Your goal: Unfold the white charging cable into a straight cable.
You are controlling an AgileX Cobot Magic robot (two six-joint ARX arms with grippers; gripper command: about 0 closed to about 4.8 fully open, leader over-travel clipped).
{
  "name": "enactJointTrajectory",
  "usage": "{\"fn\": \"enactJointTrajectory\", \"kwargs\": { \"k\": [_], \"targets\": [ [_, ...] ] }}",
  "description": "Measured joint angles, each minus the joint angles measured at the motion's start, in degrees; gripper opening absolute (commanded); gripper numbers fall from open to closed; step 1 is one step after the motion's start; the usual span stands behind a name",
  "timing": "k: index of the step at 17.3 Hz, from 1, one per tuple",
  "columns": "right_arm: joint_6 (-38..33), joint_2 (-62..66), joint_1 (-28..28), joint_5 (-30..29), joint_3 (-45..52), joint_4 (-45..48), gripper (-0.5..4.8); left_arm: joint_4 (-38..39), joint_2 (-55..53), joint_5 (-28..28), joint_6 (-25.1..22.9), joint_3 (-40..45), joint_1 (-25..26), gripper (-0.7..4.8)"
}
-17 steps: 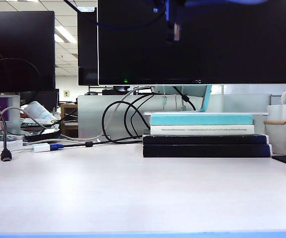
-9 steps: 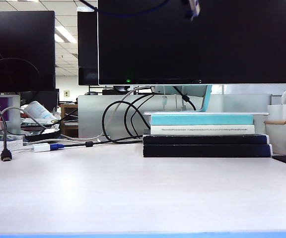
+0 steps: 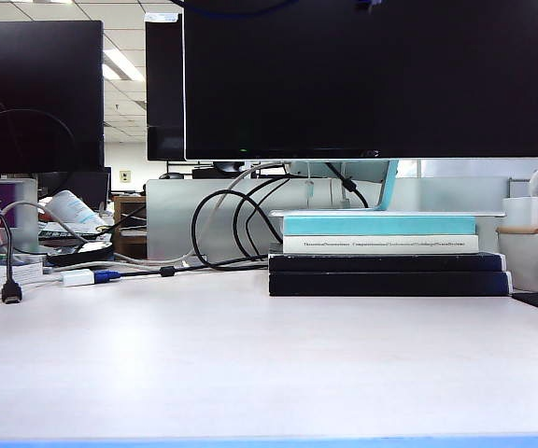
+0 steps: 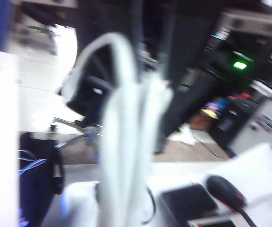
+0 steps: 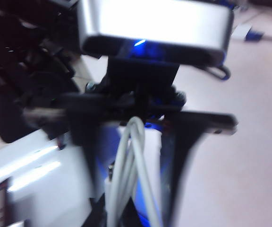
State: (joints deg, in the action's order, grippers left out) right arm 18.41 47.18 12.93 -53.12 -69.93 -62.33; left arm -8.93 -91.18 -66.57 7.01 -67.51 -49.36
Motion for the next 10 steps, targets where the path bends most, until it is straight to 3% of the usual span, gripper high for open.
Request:
{"fn": "enactJointTrajectory", "kwargs": {
  "k": [4, 7, 10],
  "targets": [
    [-3.04, -0.92, -0.04, 12.98, 0.04, 8.94, -0.05, 6.29, 0.02, 9.49, 2.03, -0.07, 1.42, 4.79],
    [-5.11, -1.66, -0.02, 15.63, 0.04, 12.02, -0.05, 9.77, 0.0, 13.79, 2.05, -0.07, 2.99, 4.79],
    [-8.68, -1.97, -0.02, 15.69, 0.07, 16.04, -0.05, 0.9, 0.0, 14.49, 2.75, 0.0, 3.58, 4.79]
  ]
}}
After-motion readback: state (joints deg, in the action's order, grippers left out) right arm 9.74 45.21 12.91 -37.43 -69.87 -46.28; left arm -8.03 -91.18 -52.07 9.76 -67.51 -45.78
